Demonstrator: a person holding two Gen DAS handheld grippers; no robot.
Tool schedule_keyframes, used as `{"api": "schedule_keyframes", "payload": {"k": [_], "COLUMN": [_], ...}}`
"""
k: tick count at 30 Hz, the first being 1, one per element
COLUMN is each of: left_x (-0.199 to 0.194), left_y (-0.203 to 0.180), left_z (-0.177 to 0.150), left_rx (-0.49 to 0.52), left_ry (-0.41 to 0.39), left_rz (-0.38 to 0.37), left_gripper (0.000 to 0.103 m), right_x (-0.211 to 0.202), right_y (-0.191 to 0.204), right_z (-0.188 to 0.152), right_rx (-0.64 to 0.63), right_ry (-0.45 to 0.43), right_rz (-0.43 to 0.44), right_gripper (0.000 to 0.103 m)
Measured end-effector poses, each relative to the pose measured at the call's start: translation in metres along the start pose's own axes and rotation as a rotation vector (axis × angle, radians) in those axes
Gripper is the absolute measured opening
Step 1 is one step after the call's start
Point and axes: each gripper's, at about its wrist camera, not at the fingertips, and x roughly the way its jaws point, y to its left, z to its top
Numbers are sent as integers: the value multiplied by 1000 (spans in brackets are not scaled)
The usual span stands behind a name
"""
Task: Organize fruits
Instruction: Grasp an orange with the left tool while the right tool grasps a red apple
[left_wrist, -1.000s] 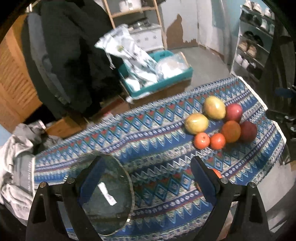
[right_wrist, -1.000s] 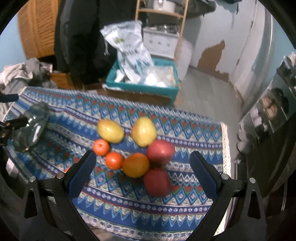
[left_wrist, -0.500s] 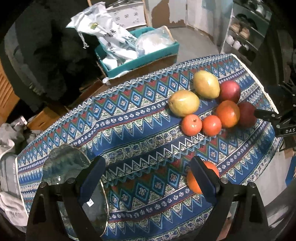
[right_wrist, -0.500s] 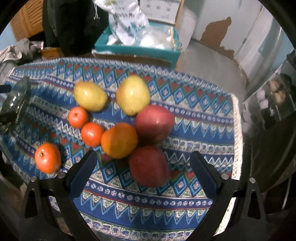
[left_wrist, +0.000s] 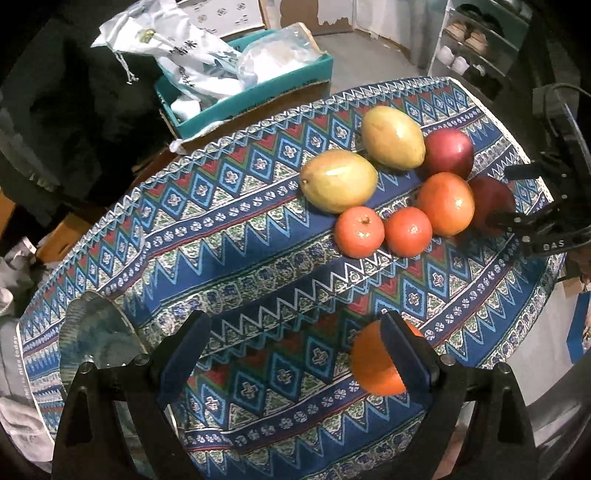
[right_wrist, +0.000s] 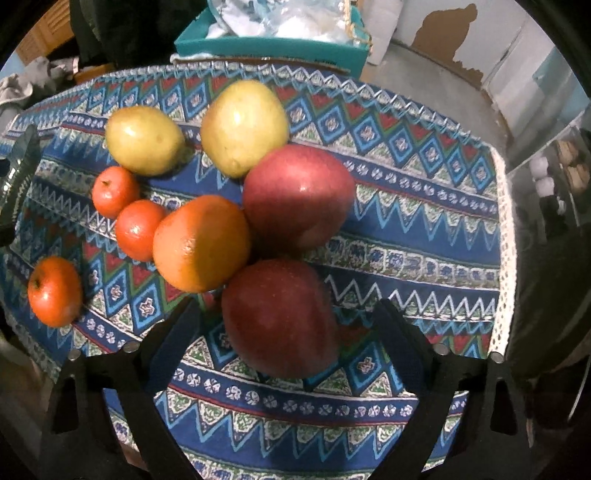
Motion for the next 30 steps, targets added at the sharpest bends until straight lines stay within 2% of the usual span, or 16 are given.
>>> {"api": "schedule_keyframes", "payload": {"k": [3, 6, 9, 10, 11, 15, 23, 30], "left_x": [5, 9, 12, 13, 14, 24, 40, 58], "left_y": [-4, -9, -15, -17, -19, -27, -48, -52], "left_z": [-1, -2, -3, -4, -4, -10, -20, -25], "left_rx": [3, 7, 16, 17, 16, -1, 40, 47], "left_ry": [9, 23, 31, 33, 37, 80, 130, 166], "left_rz": [-15, -46, -72, -79, -87, -124, -126, -135], "left_gripper": [95, 95, 95, 95, 95, 95, 95, 95], "right_x": [13, 22, 21, 20, 16, 6, 6, 8], "right_y": [-1, 0, 0, 0, -1, -7, -14, -8], "right_z": [0, -2, -4, -4, -5, -13, -16, -11], "right_rx": [-1, -3, 1, 3, 13, 64, 92, 80], "right_ry": [25, 42, 27, 20, 1, -6, -25, -19], "right_rz": [11, 26, 24, 23, 22, 54, 88, 72], "right_gripper": [86, 75, 71, 65, 63, 62, 63, 65]}}
